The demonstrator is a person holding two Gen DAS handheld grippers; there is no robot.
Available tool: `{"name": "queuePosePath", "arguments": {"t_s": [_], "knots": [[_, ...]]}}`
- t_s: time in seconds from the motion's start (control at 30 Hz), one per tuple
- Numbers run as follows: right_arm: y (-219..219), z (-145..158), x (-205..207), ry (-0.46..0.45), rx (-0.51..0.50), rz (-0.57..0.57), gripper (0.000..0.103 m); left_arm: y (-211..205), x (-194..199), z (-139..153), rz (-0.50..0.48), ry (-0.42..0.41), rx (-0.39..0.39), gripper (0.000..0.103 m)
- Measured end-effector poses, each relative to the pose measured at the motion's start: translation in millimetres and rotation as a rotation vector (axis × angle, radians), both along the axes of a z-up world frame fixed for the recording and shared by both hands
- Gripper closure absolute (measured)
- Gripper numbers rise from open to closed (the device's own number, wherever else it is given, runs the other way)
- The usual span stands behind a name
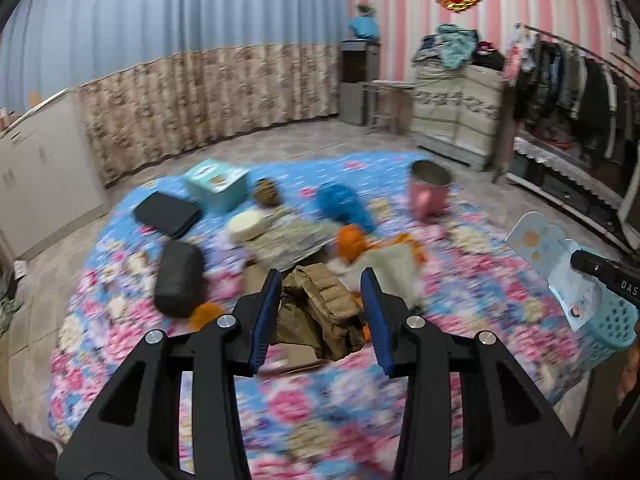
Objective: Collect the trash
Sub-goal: 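Carry both items over the blue basket and open both tools to drop them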
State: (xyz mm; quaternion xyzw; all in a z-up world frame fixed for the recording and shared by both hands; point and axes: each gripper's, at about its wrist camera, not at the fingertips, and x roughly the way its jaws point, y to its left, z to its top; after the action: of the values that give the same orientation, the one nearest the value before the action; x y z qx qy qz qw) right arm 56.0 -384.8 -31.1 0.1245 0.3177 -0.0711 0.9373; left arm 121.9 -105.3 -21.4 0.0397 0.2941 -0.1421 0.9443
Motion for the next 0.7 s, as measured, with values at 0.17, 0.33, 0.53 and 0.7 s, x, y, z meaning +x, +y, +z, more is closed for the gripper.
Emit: {"name": "queuePosePath", "arguments": {"t_s": [0.17, 0.33, 0.53, 0.7], "knots": [[-53.7, 13.2, -35.3, -0.004, -0.093, -0.141, 0.102, -58.3, -1.6, 4.1, -0.105, 0.007, -0.039, 0.063], [-99.9, 17.6, -64.1, 0.011, -0.162, -0.259, 0.102, -136.3, -10.5, 0.3, -0.229, 0.011, -0.038, 0.063], [-155.6, 11.8, -92.0, 0.041, -0.161, -0.38, 0.102, -222.6, -28.7, 0.5, -0.39, 0.003, -0.058, 0.063], [-182.9, 4.3, -106.2, 0.052, -0.134, -0.433, 0.102, -294.9, -45.0, -8.6, -0.508, 0.021, -0.051, 0.063]]}}
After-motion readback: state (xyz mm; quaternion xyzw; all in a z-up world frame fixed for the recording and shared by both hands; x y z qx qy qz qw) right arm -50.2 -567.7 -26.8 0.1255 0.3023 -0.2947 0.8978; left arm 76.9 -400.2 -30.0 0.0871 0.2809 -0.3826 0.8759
